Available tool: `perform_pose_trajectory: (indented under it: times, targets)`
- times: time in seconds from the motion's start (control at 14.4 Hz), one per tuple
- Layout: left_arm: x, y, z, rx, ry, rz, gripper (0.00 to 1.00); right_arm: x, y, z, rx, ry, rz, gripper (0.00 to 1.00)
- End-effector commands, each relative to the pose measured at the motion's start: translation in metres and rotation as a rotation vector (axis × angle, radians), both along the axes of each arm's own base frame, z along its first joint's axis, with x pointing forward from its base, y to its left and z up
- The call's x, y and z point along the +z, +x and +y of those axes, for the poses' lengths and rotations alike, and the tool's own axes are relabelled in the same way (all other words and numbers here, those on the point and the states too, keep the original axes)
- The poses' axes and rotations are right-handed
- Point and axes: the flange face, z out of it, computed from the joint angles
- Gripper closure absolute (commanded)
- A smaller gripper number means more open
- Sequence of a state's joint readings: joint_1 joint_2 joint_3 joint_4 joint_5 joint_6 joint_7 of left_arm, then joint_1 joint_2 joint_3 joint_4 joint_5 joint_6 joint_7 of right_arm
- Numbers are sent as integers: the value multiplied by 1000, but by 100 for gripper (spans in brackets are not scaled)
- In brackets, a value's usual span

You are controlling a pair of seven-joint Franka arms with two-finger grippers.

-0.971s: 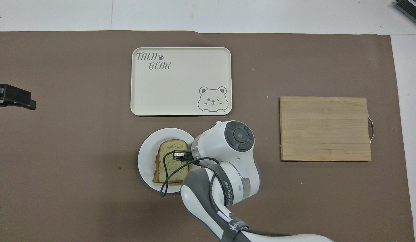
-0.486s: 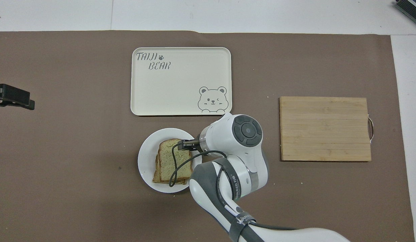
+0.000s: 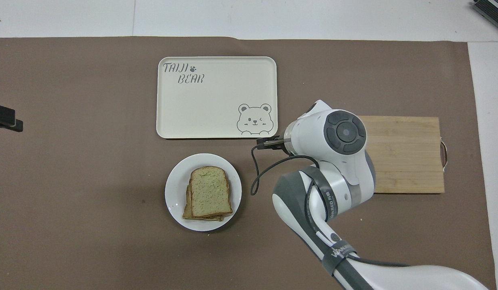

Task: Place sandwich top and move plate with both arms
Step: 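Withdraw the right gripper while the left gripper reaches the plate rim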

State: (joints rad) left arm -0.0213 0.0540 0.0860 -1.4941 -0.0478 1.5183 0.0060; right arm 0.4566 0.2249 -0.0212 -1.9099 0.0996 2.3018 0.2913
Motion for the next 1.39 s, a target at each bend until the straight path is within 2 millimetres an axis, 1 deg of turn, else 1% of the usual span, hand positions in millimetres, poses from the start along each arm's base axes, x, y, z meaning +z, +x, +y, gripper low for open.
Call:
perform_pose_trajectory:
  times: [0.0,0.14,0.21,0.28,0.35,0.49,0.55,0.69,0.76,0.9,0.97,1.18,1.25,1.32]
  targets:
    - [-1,-6,-25,-52,-1,-1,0,43,8,-32,4,-79,-6,0]
    - [-2,-8,-50,-86,-1,3,0,65,9,-50,-24,-90,15,0]
    - [-4,-9,-62,-105,-1,6,0,75,11,-64,-46,-88,12,0]
    - [-9,-10,-69,-119,-1,13,0,87,13,-81,-70,-86,3,0]
    - [-13,-10,-72,-122,-3,17,0,100,13,-97,-95,-82,-5,0]
    - [-27,-13,-89,-151,-5,15,0,128,6,-123,-129,-84,-12,0]
    - [-37,-17,-91,-154,-15,11,0,145,2,-134,-146,-84,-18,0]
    - [-64,-28,-99,-169,-49,4,0,167,0,-161,-186,-89,-11,0]
    - [-78,-34,-102,-172,-54,0,0,178,-2,-172,-178,-96,-12,0]
    - [-98,-43,-117,-196,-61,-14,0,197,-3,-191,-140,-113,13,0]
    - [-111,-44,-118,-202,-64,-18,0,209,-4,-200,-138,-117,19,0]
    - [-153,-54,-125,-238,-154,-44,0,242,-8,-226,-175,-143,20,0]
    - [-165,-59,-130,-238,-175,-48,0,250,-10,-234,-187,-144,25,0]
    - [-173,-68,-144,-253,-193,-54,0,256,-13,-239,-196,-146,39,0]
